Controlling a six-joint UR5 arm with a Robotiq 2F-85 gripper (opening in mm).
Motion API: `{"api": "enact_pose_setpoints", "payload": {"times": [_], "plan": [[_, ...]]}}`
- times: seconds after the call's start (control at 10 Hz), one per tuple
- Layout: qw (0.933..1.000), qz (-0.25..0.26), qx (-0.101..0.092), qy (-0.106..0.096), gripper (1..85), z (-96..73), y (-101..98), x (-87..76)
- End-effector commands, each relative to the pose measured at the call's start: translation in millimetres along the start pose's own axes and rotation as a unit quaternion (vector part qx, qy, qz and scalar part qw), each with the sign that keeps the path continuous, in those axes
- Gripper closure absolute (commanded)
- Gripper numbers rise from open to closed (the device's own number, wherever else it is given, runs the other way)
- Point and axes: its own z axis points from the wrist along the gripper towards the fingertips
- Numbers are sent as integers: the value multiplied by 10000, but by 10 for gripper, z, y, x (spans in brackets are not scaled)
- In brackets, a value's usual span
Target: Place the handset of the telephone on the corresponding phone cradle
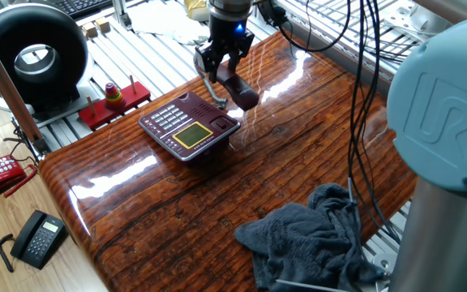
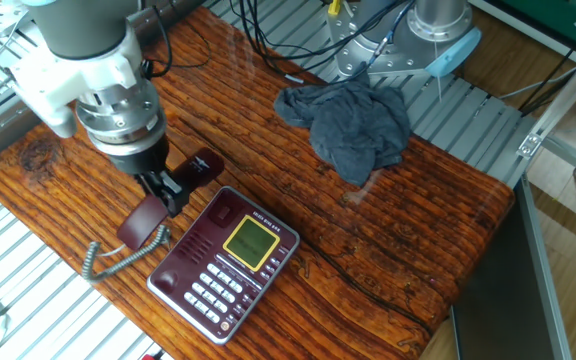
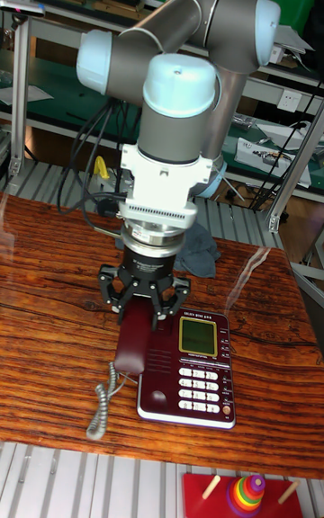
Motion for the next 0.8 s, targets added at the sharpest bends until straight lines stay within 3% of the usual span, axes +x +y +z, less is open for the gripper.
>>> {"api": "enact_pose_setpoints", "payload": {"times": [0.0, 0.3, 0.7], "plan": [[10000, 56, -74, -32, 610, 66, 133, -52], [9999, 53, -20, -107, 617, 187, 157, -138], [9998, 108, 78, -125, 627, 171, 227, -138]]}}
